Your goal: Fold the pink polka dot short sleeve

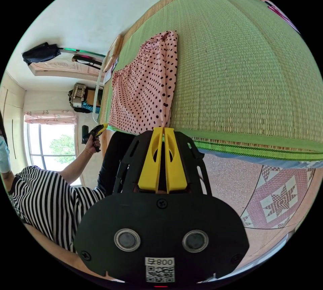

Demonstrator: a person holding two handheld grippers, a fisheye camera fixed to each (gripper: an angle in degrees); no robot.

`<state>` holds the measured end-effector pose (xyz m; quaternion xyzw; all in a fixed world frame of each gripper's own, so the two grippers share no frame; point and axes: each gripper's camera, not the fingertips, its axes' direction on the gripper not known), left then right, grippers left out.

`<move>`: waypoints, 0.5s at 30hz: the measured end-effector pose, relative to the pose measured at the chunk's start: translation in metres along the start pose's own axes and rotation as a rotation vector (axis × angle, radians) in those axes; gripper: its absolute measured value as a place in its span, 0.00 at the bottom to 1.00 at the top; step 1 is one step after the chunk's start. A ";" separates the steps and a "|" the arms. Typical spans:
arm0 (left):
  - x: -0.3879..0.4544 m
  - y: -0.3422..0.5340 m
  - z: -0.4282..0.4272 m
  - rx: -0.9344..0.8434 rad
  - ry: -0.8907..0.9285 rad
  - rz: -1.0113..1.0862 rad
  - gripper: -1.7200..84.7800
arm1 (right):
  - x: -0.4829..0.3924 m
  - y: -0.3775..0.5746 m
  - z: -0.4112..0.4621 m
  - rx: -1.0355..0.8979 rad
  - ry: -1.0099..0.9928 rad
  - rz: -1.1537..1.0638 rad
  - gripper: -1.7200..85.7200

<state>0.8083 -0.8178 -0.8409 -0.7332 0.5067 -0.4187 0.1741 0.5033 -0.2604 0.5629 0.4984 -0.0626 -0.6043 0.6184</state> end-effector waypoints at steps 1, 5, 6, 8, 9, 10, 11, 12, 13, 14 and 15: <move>0.003 0.000 -0.009 0.010 0.001 0.000 0.03 | 0.001 0.000 0.000 0.002 -0.004 -0.001 0.03; 0.014 -0.003 -0.039 0.043 0.005 0.008 0.05 | 0.006 0.004 -0.001 0.001 -0.018 -0.007 0.02; 0.016 -0.003 -0.042 0.044 0.007 0.012 0.05 | 0.009 0.004 0.001 -0.001 -0.018 -0.003 0.02; 0.022 -0.005 -0.047 0.024 0.028 0.003 0.09 | 0.013 0.004 0.004 0.000 -0.027 0.003 0.02; 0.024 -0.006 -0.048 0.017 0.034 -0.003 0.10 | 0.016 0.003 0.006 0.000 -0.030 0.008 0.02; 0.027 -0.005 -0.049 0.011 0.043 -0.014 0.10 | 0.016 0.003 0.007 0.000 -0.032 0.009 0.02; 0.032 -0.004 -0.051 0.014 0.049 -0.024 0.11 | 0.018 0.003 0.010 -0.001 -0.034 0.008 0.02; 0.035 -0.004 -0.052 0.015 0.058 -0.026 0.11 | 0.020 0.003 0.013 -0.004 -0.035 0.010 0.02; 0.040 -0.004 -0.053 0.015 0.085 -0.031 0.11 | 0.020 0.003 0.014 -0.005 -0.037 0.011 0.02; 0.046 -0.006 -0.054 0.014 0.109 -0.038 0.10 | 0.022 0.003 0.016 -0.006 -0.042 0.014 0.02; 0.049 -0.006 -0.054 0.014 0.117 -0.041 0.10 | 0.025 0.004 0.018 -0.007 -0.046 0.017 0.02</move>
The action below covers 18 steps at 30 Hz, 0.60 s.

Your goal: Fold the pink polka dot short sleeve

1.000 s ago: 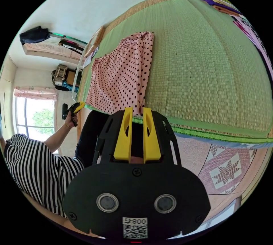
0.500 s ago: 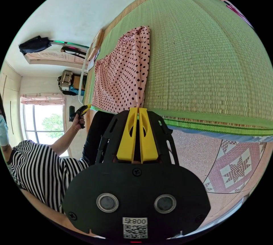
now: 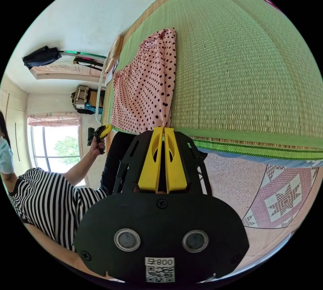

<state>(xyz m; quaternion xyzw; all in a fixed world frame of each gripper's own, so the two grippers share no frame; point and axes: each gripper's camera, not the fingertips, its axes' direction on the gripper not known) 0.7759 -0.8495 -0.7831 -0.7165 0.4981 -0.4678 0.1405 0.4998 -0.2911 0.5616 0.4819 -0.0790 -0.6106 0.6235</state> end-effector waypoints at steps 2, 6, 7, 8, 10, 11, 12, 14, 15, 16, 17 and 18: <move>0.013 -0.005 0.000 -0.005 0.018 -0.022 0.06 | 0.004 0.000 0.002 0.000 -0.002 0.006 0.02; 0.038 -0.011 -0.009 0.003 0.008 -0.036 0.04 | 0.010 0.000 0.005 -0.003 -0.006 0.010 0.02; 0.048 -0.012 -0.015 0.018 0.008 -0.033 0.03 | 0.011 0.001 0.004 -0.003 -0.005 0.007 0.02; 0.058 -0.012 -0.023 0.036 0.006 -0.029 0.03 | 0.011 0.001 0.004 -0.003 -0.005 0.002 0.02; 0.072 -0.014 -0.033 0.053 -0.018 -0.025 0.03 | 0.012 0.003 0.005 -0.009 -0.010 -0.006 0.02; 0.081 -0.015 -0.036 0.047 -0.039 -0.028 0.03 | 0.014 0.003 0.009 -0.020 -0.020 -0.006 0.02; 0.084 -0.016 -0.037 0.042 -0.046 -0.032 0.03 | 0.017 0.004 0.014 -0.031 -0.026 0.000 0.02; 0.102 -0.019 -0.040 0.040 -0.061 -0.052 0.03 | 0.019 0.006 0.020 -0.038 -0.028 0.007 0.02; 0.108 -0.020 -0.041 0.045 -0.063 -0.052 0.03 | 0.020 0.007 0.023 -0.034 -0.037 0.011 0.02; 0.120 -0.022 -0.043 0.051 -0.074 -0.051 0.03 | 0.021 0.007 0.024 -0.032 -0.042 0.012 0.02; 0.133 -0.023 -0.045 0.056 -0.089 -0.051 0.03 | 0.022 0.008 0.026 -0.030 -0.046 0.016 0.02; 0.139 -0.023 -0.047 0.061 -0.099 -0.051 0.03 | 0.023 0.010 0.027 -0.027 -0.048 0.018 0.02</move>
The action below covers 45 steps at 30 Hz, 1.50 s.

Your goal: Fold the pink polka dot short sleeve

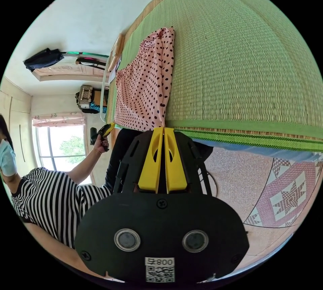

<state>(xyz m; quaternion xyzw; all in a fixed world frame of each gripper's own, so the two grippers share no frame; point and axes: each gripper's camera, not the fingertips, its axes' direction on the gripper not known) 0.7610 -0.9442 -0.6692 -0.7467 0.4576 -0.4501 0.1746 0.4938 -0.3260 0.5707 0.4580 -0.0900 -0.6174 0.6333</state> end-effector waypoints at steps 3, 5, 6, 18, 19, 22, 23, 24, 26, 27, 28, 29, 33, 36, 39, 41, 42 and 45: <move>0.038 0.002 -0.017 0.055 -0.051 0.014 0.04 | 0.001 0.003 -0.002 0.020 -0.020 -0.002 0.02; 0.084 0.004 -0.027 0.084 -0.079 0.095 0.04 | 0.001 0.005 -0.002 0.026 -0.025 -0.006 0.02; 0.098 0.004 -0.027 0.084 -0.082 0.122 0.04 | 0.001 0.005 -0.001 0.030 -0.029 -0.011 0.02; 0.466 0.042 0.161 -0.390 0.049 0.888 0.11 | -0.003 0.003 0.003 0.060 -0.103 -0.038 0.02; 0.498 0.051 0.178 -0.422 0.022 0.963 0.11 | -0.003 0.003 0.002 0.062 -0.106 -0.038 0.02; 0.561 0.069 0.213 -0.463 -0.076 1.100 0.12 | -0.004 0.002 0.000 0.064 -0.121 -0.048 0.02; 0.581 0.075 0.224 -0.480 -0.114 1.140 0.12 | -0.004 0.001 0.000 0.060 -0.125 -0.052 0.02; 0.589 0.078 0.229 -0.489 -0.131 1.158 0.12 | -0.005 0.001 0.001 0.060 -0.132 -0.058 0.02; 0.618 0.089 0.247 -0.509 -0.220 1.211 0.10 | -0.006 0.000 0.002 0.060 -0.145 -0.063 0.02; 0.625 0.091 0.250 -0.506 -0.243 1.220 0.09 | -0.006 -0.002 0.004 0.055 -0.147 -0.065 0.02; 0.636 0.094 0.254 -0.493 -0.279 1.229 0.07 | -0.007 -0.003 0.005 0.050 -0.146 -0.067 0.03; 0.646 0.095 0.255 -0.478 -0.302 1.228 0.05 | -0.007 -0.004 0.007 0.046 -0.144 -0.069 0.03; 0.670 0.090 0.253 -0.464 -0.285 1.176 0.04 | -0.003 -0.010 0.003 0.077 -0.122 -0.076 0.04; 0.684 0.082 0.248 -0.446 -0.248 1.117 0.03 | 0.009 -0.022 -0.007 0.126 -0.076 -0.045 0.07; 0.695 0.076 0.243 -0.430 -0.218 1.077 0.03 | 0.023 -0.046 -0.010 0.153 -0.072 -0.022 0.10; 0.703 0.072 0.240 -0.425 -0.199 1.058 0.03 | 0.026 -0.064 -0.008 0.168 -0.067 -0.019 0.11; 0.705 0.071 0.239 -0.423 -0.196 1.055 0.03 | 0.029 -0.077 -0.005 0.169 -0.069 -0.015 0.11; 0.715 0.068 0.237 -0.420 -0.176 1.044 0.03 | 0.037 -0.111 0.006 0.155 -0.080 0.013 0.13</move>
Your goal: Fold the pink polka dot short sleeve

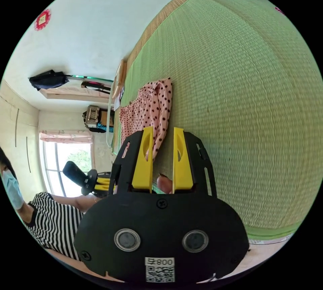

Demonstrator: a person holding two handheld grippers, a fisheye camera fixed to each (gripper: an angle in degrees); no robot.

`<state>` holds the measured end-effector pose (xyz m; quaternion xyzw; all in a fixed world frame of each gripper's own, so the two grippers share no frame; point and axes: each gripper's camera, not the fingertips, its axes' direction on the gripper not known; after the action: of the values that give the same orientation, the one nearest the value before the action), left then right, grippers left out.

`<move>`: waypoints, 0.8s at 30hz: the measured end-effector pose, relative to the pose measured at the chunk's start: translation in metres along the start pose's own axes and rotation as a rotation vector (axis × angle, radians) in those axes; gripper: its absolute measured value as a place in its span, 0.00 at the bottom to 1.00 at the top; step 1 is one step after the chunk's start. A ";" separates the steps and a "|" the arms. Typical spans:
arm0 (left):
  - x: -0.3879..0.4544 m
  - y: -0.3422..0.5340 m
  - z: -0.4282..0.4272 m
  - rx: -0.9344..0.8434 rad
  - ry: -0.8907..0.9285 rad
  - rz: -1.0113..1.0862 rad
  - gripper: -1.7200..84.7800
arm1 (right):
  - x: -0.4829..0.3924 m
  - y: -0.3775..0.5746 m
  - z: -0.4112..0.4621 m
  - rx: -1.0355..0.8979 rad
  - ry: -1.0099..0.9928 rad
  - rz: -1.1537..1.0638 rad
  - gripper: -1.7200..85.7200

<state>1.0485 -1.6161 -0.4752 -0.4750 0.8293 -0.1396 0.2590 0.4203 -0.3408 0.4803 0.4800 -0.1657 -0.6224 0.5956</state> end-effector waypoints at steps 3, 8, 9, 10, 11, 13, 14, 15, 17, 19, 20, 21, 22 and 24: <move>0.000 -0.006 -0.004 0.010 0.013 -0.007 0.03 | 0.006 -0.026 0.010 0.009 -0.019 0.022 0.13; -0.004 -0.013 -0.002 0.017 0.046 -0.016 0.03 | 0.010 -0.058 0.021 0.013 -0.069 0.038 0.13; -0.005 -0.013 -0.002 0.017 0.050 -0.016 0.03 | 0.009 -0.065 0.022 0.013 -0.076 0.037 0.13; -0.007 -0.013 -0.001 0.017 0.058 -0.019 0.03 | 0.009 -0.069 0.022 0.012 -0.078 0.037 0.13; -0.008 -0.013 0.001 0.018 0.066 -0.022 0.03 | 0.008 -0.075 0.024 0.010 -0.080 0.035 0.13; -0.011 -0.013 0.003 0.021 0.078 -0.025 0.03 | 0.006 -0.083 0.025 0.006 -0.084 0.029 0.13; -0.013 -0.013 0.005 0.022 0.083 -0.025 0.03 | 0.005 -0.088 0.026 0.000 -0.091 0.028 0.12; -0.013 -0.012 0.006 0.023 0.085 -0.024 0.03 | 0.003 -0.092 0.027 -0.004 -0.096 0.024 0.12; -0.017 -0.010 0.009 0.023 0.096 -0.024 0.03 | 0.000 -0.098 0.029 -0.017 -0.095 0.017 0.11; -0.020 -0.007 0.013 0.023 0.104 -0.027 0.03 | -0.004 -0.103 0.030 -0.027 -0.091 0.014 0.10; -0.023 -0.005 0.015 0.024 0.110 -0.029 0.03 | -0.005 -0.104 0.030 -0.032 -0.091 0.015 0.09; -0.024 -0.003 0.015 0.025 0.113 -0.031 0.03 | -0.006 -0.106 0.030 -0.037 -0.091 0.022 0.08; -0.027 0.000 0.017 0.027 0.117 -0.033 0.03 | -0.006 -0.106 0.029 -0.038 -0.090 0.026 0.07; -0.031 0.005 0.020 0.029 0.122 -0.034 0.03 | -0.009 -0.105 0.021 -0.019 -0.095 0.028 0.06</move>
<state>1.0687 -1.5865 -0.4847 -0.4757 0.8334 -0.1845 0.2124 0.3416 -0.3158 0.4124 0.4420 -0.1947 -0.6375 0.6003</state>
